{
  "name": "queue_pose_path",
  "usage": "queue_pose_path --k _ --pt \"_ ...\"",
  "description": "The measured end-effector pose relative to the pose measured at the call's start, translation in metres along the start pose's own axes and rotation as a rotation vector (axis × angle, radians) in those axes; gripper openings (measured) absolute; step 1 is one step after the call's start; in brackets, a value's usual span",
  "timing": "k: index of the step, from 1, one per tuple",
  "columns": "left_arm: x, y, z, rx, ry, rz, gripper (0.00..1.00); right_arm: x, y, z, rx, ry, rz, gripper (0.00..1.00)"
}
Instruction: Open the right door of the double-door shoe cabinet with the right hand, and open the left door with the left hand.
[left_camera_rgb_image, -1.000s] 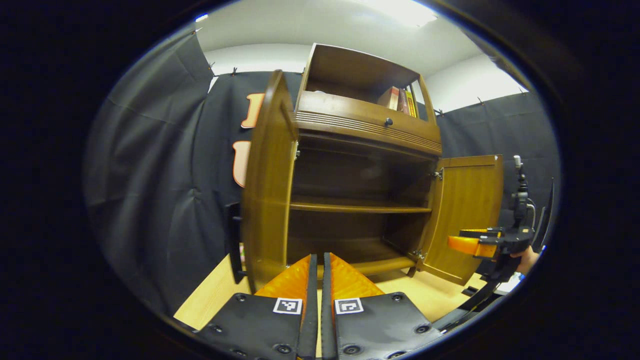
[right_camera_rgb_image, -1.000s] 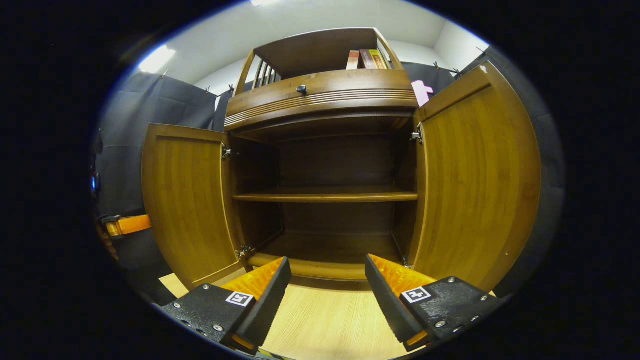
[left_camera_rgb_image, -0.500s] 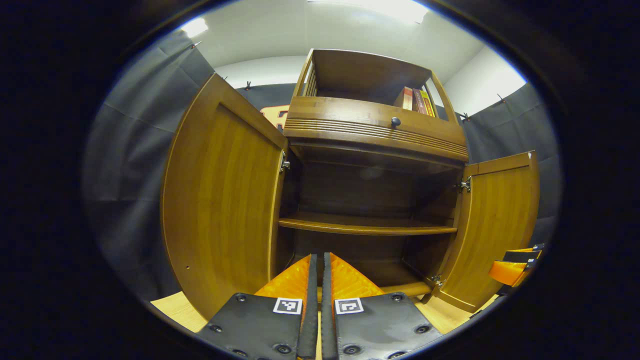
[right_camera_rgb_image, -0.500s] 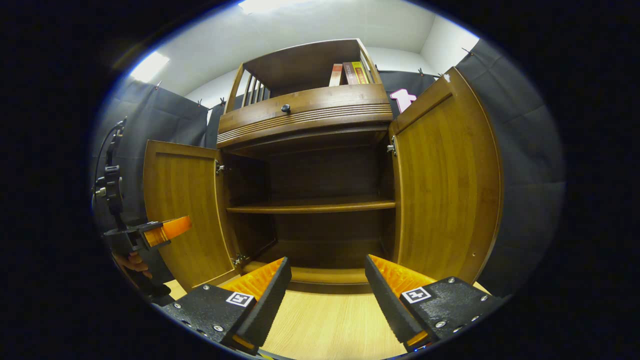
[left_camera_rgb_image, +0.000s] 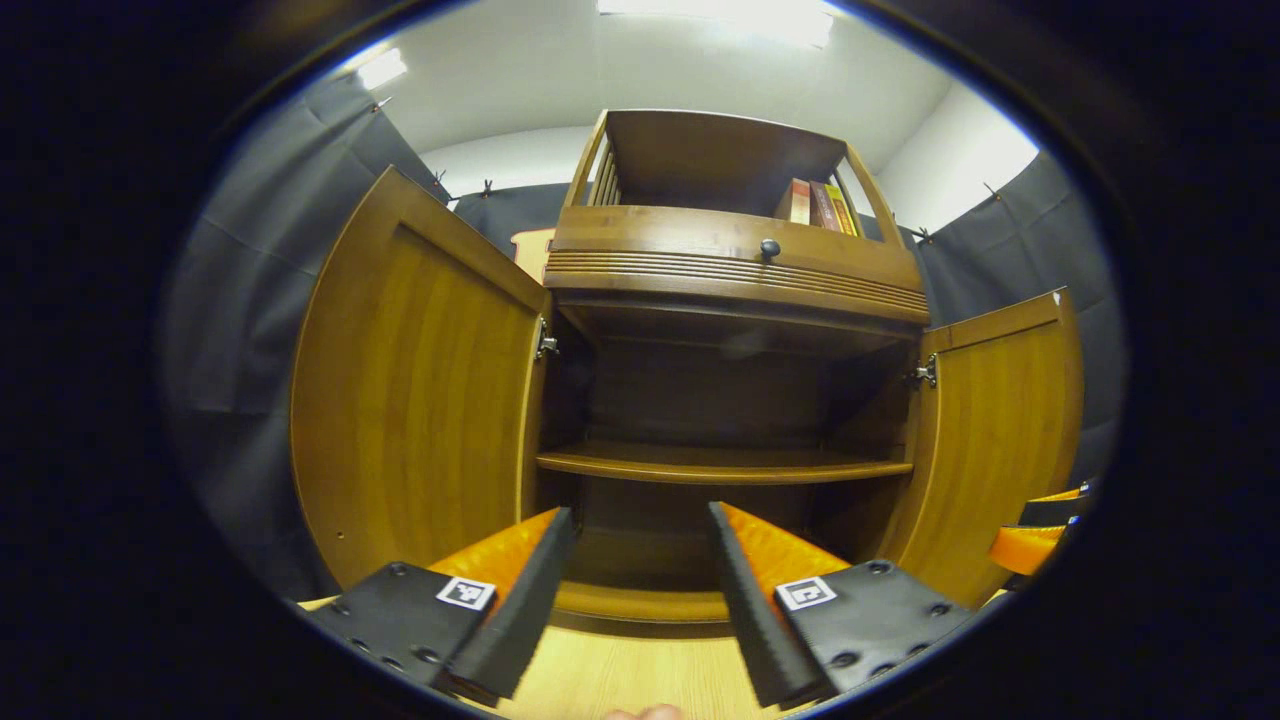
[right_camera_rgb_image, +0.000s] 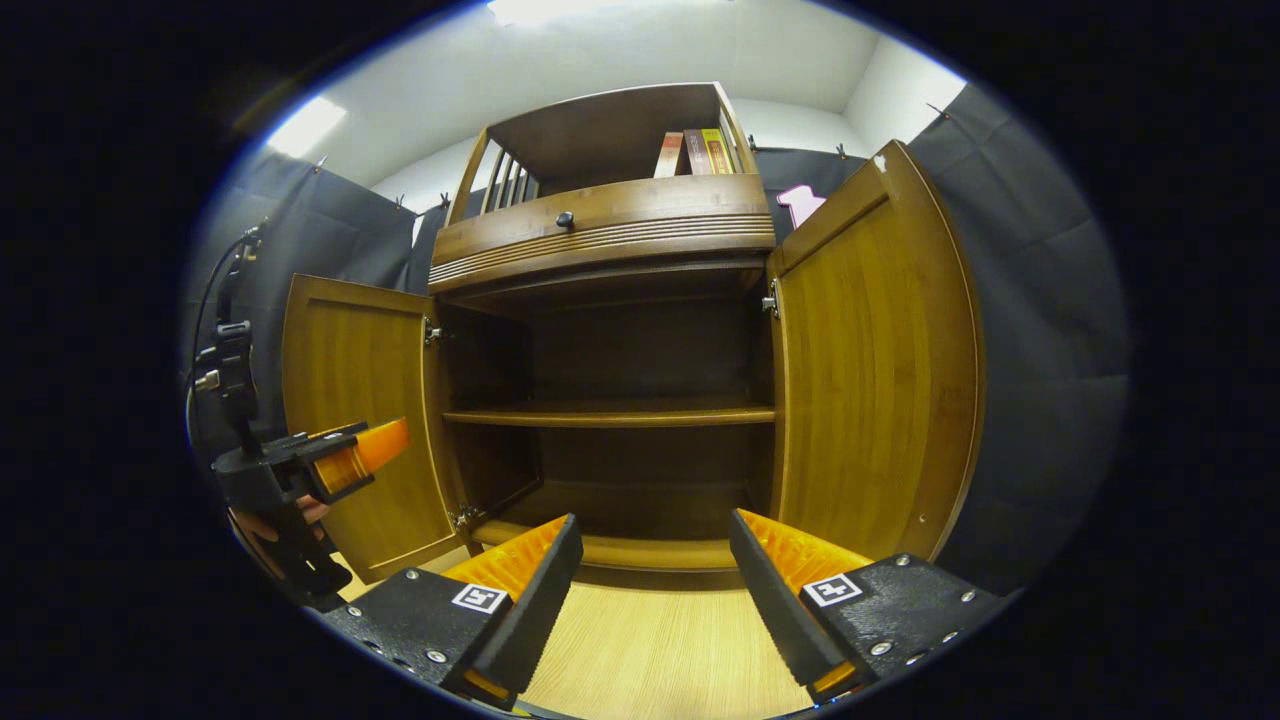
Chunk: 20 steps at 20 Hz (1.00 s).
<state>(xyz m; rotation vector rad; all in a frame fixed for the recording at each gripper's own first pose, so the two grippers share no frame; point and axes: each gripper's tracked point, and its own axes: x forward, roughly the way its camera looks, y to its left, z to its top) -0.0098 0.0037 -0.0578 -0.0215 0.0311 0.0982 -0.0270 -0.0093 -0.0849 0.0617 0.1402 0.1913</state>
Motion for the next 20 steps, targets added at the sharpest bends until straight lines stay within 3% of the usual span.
queue_pose_path --k 1,20 --pt "0.0 0.001 -0.001 0.003 0.0 0.006 0.95 0.001 0.0 0.001 -0.002 0.0 0.002 0.92" --pt "-0.007 0.007 0.01 0.073 -0.034 0.015 0.95 -0.002 0.003 -0.006 0.011 0.01 0.002 0.92"
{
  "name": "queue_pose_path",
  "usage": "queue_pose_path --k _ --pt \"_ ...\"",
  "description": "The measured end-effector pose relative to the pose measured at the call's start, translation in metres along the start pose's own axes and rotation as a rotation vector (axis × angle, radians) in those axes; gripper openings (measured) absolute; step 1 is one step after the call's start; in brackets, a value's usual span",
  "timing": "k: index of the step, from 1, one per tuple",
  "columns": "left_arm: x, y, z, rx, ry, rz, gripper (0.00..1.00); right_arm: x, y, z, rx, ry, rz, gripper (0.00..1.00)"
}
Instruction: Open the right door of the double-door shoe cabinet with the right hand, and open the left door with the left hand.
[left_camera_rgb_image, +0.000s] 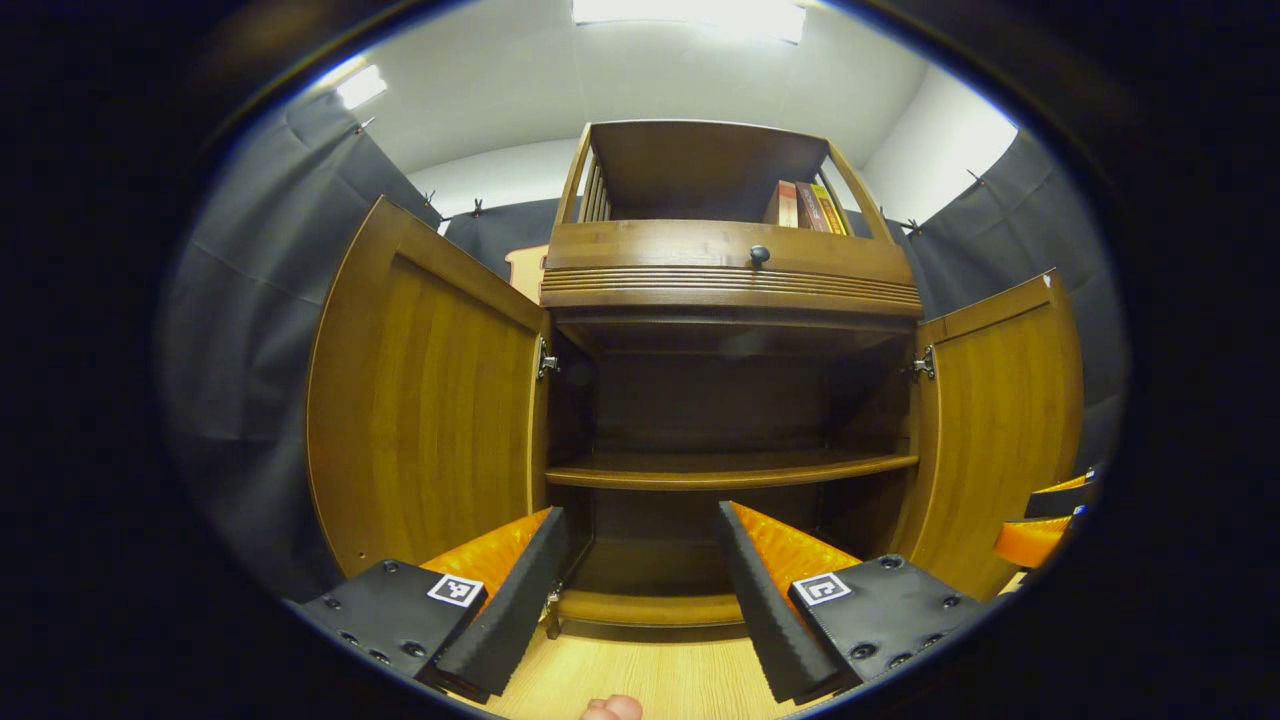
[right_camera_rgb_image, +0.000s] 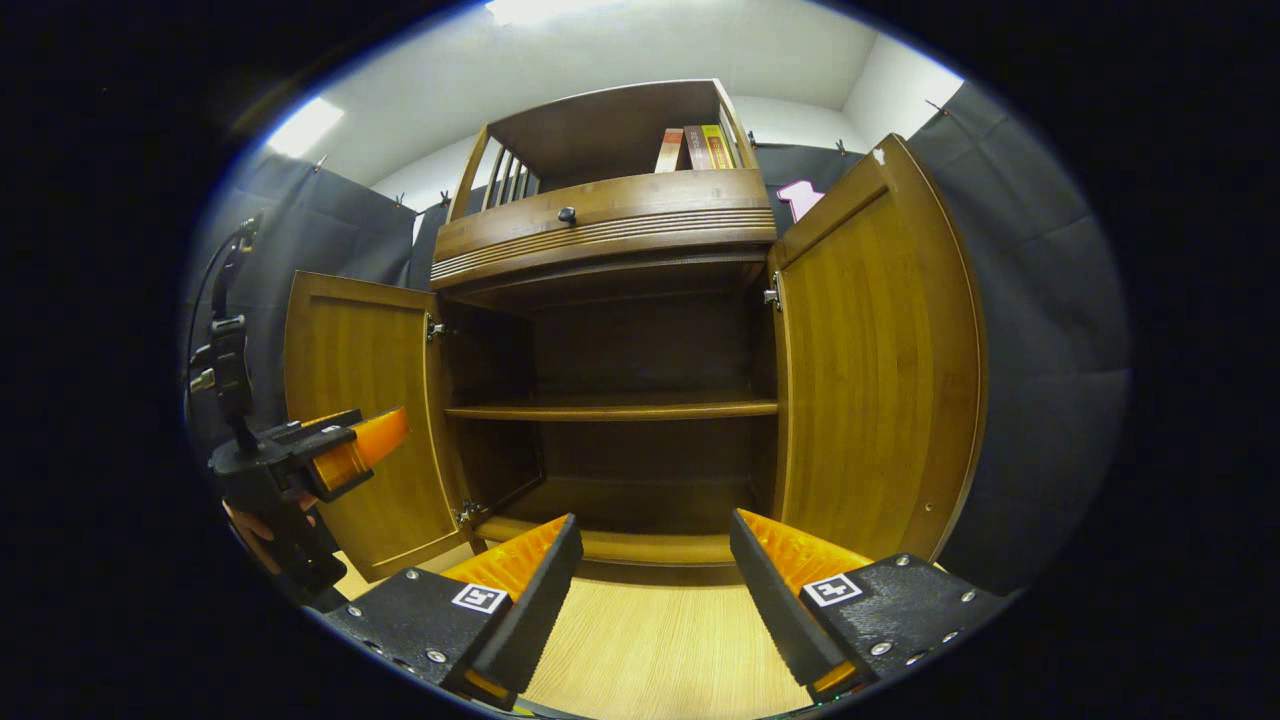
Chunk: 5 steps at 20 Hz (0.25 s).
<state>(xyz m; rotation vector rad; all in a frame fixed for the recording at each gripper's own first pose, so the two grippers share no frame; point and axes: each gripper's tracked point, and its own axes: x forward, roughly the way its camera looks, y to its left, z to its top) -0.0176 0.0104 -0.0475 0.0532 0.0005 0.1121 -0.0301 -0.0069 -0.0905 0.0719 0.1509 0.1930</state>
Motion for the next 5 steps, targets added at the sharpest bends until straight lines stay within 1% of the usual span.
queue_pose_path --k 5 --pt "0.0028 0.0013 -0.0006 -0.001 -0.001 0.001 0.95 0.001 -0.001 0.0003 -0.002 0.0 -0.003 0.92"
